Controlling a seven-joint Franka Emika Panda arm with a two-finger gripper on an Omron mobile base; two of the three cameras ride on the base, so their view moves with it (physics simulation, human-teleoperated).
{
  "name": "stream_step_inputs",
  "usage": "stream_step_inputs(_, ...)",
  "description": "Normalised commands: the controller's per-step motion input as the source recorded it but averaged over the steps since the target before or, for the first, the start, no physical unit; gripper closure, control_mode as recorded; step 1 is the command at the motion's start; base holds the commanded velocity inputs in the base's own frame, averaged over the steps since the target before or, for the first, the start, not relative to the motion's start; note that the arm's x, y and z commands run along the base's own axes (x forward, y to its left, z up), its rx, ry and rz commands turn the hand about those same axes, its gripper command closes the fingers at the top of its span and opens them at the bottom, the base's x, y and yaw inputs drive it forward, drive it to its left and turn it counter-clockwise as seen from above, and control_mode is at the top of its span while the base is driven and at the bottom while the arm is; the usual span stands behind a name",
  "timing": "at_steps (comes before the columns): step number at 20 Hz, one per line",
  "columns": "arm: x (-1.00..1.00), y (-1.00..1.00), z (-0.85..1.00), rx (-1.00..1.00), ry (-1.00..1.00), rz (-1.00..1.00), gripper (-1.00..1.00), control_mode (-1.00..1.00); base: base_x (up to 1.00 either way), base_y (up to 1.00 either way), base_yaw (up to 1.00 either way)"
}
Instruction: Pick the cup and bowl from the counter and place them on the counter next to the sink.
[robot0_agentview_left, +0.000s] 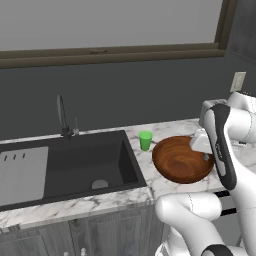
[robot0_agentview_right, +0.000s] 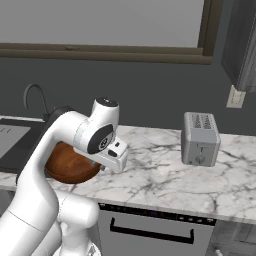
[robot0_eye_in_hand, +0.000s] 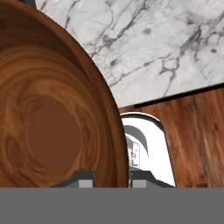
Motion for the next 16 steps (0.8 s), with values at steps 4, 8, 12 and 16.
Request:
stream_step_inputs(4, 0.0, 0.0, 0.0, 0.0, 0.0, 0.0, 1.0, -1.0, 0.0, 0.0, 0.0)
stream_step_inputs(8, 0.44, 0.09, 0.0, 0.0, 0.01, -0.06, 1.0, -1.0, 0.0, 0.0, 0.0)
stream_step_inputs(12, 0.58, 0.15, 0.0, 0.0, 0.03, -0.09, 1.0, -1.0, 0.0, 0.0, 0.0)
stream_step_inputs(16, 0.64, 0.05, 0.0, -0.01, 0.01, -0.05, 1.0, -1.0, 0.0, 0.0, 0.0)
